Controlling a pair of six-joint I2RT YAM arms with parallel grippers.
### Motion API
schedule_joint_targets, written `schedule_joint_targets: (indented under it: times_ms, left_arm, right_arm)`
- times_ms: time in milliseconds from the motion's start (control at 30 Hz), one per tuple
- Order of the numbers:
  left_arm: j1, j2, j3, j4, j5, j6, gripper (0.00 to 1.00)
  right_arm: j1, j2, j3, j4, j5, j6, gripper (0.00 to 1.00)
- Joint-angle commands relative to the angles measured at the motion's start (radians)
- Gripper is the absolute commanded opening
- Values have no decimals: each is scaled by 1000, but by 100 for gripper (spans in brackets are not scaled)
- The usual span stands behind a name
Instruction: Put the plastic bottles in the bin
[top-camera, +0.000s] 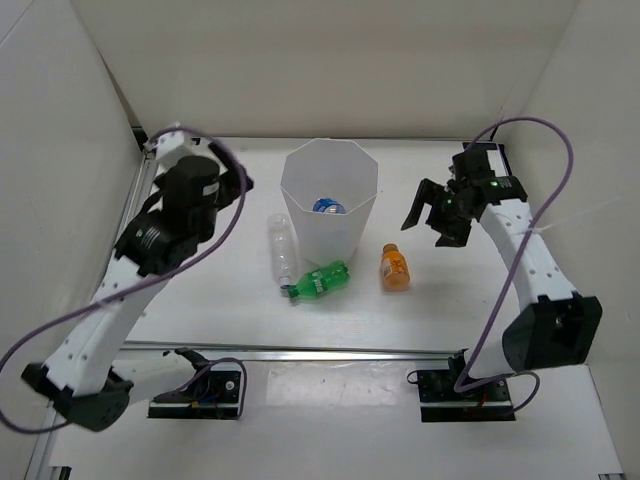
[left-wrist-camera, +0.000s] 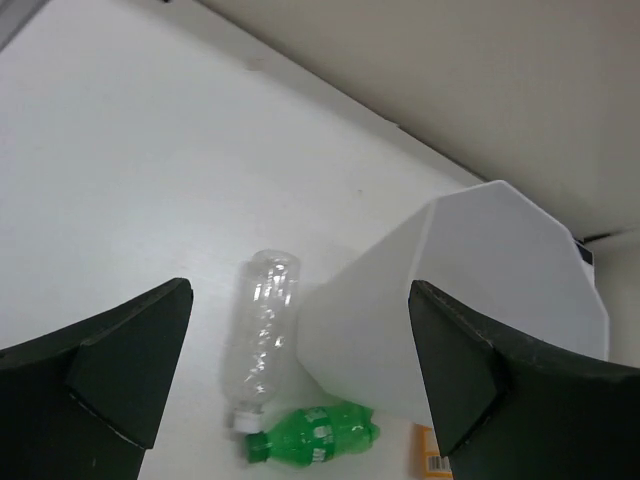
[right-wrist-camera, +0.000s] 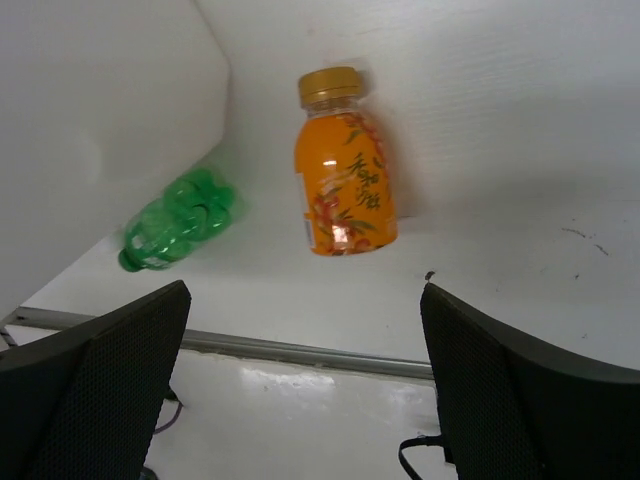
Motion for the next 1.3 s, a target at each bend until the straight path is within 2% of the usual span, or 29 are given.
schedule_joint_targets:
  times_ms: [0, 100, 267, 400, 500, 600, 633, 700, 733, 833, 867, 967, 1067, 1100, 1233, 1267]
  left_arm:
    - [30, -90, -147, -99, -106, -139, 100]
    - [59, -125, -230, -172, -89, -178, 100]
    - [79, -147, -282, -291, -68, -253, 100]
    - [79, -156, -282, -335, -68, -262, 100]
    - [88, -167, -282, -335, -68, -262, 100]
    - [99, -167, -282, -335, -57, -262, 100]
    - [99, -167, -291, -325, -57, -262, 100]
    - [108, -167, -291, -325, -32, -262, 100]
    - [108, -167, -302, -313, -32, -262, 100]
    - [108, -145, -313, -303, -22, -262, 100]
    - [108, -132, -323, -303, -12, -262, 100]
    - [127, -103, -323, -303, 0, -281, 100]
    - [137, -70, -334, -277, 24, -255, 100]
    - [148, -61, -334, -262, 34, -255, 100]
    - [183, -9, -352, -231, 72, -224, 100]
    - [183, 3, -352, -216, 81, -224, 100]
  right_arm:
    - [15, 89, -41, 42, 4, -2, 100]
    - [26, 159, -84, 84, -5, -2, 100]
    - [37, 261, -132, 128, -57, -11, 100]
    - [47, 334, -141, 161, -88, -11, 100]
    - [57, 399, -141, 161, -120, -11, 95]
    - [57, 427, -152, 182, -131, 0, 78]
    - [57, 440, -152, 182, -131, 0, 66]
    - [57, 451, -161, 182, -131, 10, 58]
    - [57, 460, -161, 167, -140, 20, 48]
    - [31, 419, -161, 122, -140, 47, 31]
    - [21, 393, -149, 106, -116, 56, 29]
    - [11, 286, -65, 11, -105, 86, 25]
    - [1, 212, 139, -86, -132, 109, 20]
    - [1, 185, 254, -95, -132, 128, 20]
    - [1, 164, 495, -108, -186, 173, 18]
    - [1, 175, 600, -108, -201, 185, 18]
